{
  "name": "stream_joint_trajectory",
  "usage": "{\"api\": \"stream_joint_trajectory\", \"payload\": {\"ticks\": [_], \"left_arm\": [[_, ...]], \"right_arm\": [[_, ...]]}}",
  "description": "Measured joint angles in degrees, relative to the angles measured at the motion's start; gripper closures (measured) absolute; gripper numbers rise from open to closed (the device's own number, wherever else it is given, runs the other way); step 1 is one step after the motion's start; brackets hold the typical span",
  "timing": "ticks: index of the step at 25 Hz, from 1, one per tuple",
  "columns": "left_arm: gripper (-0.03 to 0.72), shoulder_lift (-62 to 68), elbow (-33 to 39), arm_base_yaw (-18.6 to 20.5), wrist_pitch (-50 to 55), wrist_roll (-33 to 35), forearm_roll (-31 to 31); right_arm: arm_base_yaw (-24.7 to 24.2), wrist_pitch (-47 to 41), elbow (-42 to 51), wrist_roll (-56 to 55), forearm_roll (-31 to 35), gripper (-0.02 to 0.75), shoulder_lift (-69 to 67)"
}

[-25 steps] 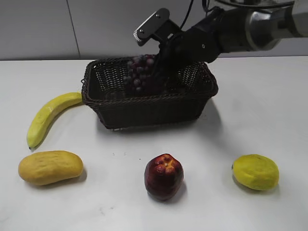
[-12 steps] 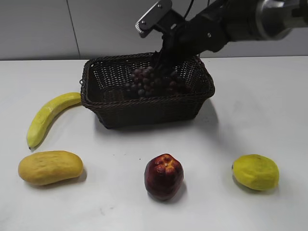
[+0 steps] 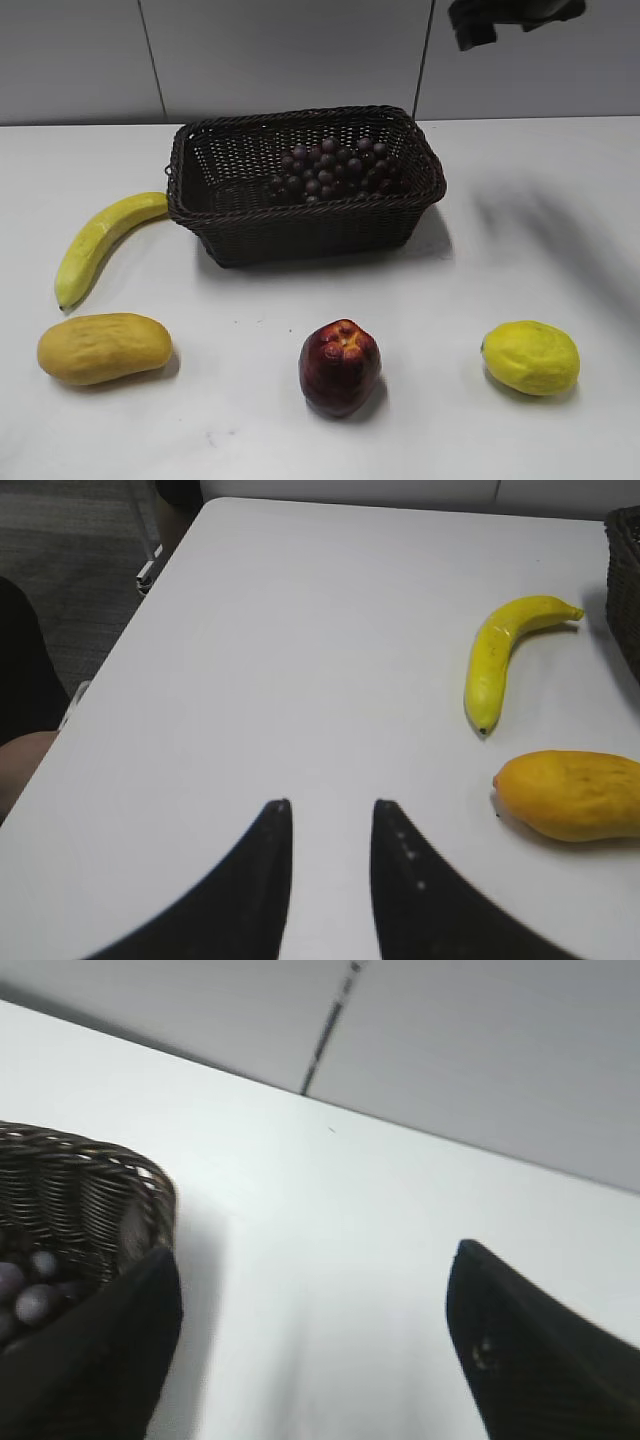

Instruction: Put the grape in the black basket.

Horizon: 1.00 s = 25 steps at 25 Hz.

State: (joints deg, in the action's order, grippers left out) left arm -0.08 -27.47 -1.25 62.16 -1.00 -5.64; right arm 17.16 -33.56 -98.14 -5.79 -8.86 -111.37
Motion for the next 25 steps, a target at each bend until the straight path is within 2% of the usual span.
{"api": "stream_joint_trajectory", "payload": {"ticks": [9,15,19,25], "left_arm": [[0.473,0.0,0.0,0.0,0.0,0.0,0.0],[0.473,0.0,0.0,0.0,0.0,0.0,0.0],[0.473,0.0,0.0,0.0,0.0,0.0,0.0],[0.473,0.0,0.0,0.0,0.0,0.0,0.0]], "right_arm": [[-10.57,-18.0,-3.22,0.03,9.35,0.129,0.0],[-13.13,-28.5,-2.82,2.99,10.02,0.137,0.84],[-13.31,-29.73,1.95,5.79,11.56,0.143,5.12],[-13.31,-27.74,16.58,7.03,13.01,0.144,14.85]]}}
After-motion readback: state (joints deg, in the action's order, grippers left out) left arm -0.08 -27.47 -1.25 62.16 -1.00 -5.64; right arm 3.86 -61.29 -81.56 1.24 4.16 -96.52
